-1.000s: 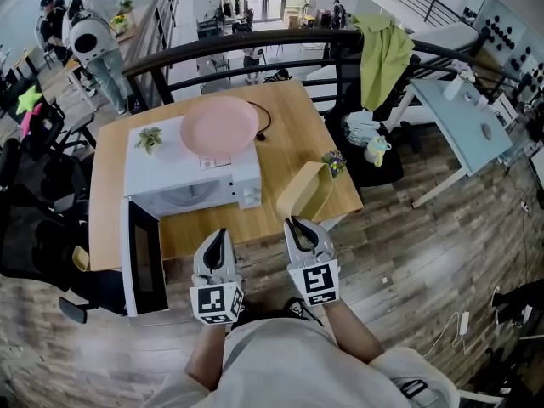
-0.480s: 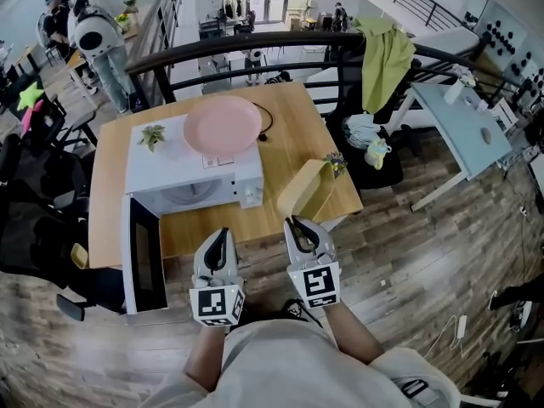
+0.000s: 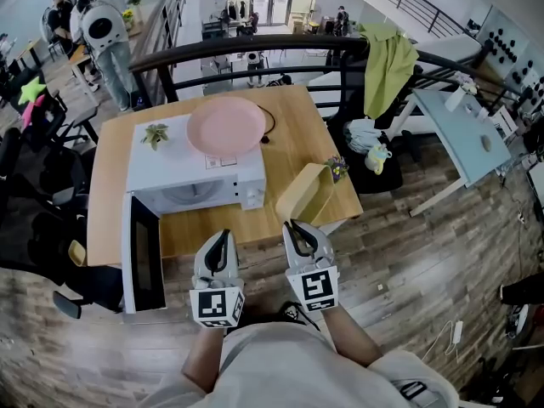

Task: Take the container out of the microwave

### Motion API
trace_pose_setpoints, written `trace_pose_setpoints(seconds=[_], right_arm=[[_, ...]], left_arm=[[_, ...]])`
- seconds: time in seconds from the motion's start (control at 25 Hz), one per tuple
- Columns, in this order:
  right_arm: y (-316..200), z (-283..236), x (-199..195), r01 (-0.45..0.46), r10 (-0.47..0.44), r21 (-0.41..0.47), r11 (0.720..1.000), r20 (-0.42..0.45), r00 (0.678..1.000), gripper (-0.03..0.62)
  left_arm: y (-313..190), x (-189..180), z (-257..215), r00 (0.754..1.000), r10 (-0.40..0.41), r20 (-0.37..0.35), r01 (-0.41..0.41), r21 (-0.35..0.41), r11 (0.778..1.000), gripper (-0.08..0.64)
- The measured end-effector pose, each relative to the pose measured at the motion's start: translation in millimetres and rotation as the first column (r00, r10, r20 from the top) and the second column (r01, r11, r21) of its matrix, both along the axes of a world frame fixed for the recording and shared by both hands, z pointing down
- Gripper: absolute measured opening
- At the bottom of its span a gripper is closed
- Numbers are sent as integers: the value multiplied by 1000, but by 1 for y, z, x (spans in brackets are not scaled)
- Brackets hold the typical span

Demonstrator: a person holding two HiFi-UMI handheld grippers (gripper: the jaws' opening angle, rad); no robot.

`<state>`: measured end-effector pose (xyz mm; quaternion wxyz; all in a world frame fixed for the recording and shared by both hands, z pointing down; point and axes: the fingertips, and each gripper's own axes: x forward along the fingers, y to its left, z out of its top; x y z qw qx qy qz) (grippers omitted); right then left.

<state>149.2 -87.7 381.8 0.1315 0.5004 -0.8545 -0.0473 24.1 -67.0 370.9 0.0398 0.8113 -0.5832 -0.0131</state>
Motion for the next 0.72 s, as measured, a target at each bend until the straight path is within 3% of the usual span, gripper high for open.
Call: trace_pose_setpoints(seconds=[0.72], right_arm=[[6, 0, 5, -15, 15, -4, 1000, -18, 1000, 35]], left_arm=[[7, 6, -3, 1000, 13, -14, -13, 5, 1000, 3]])
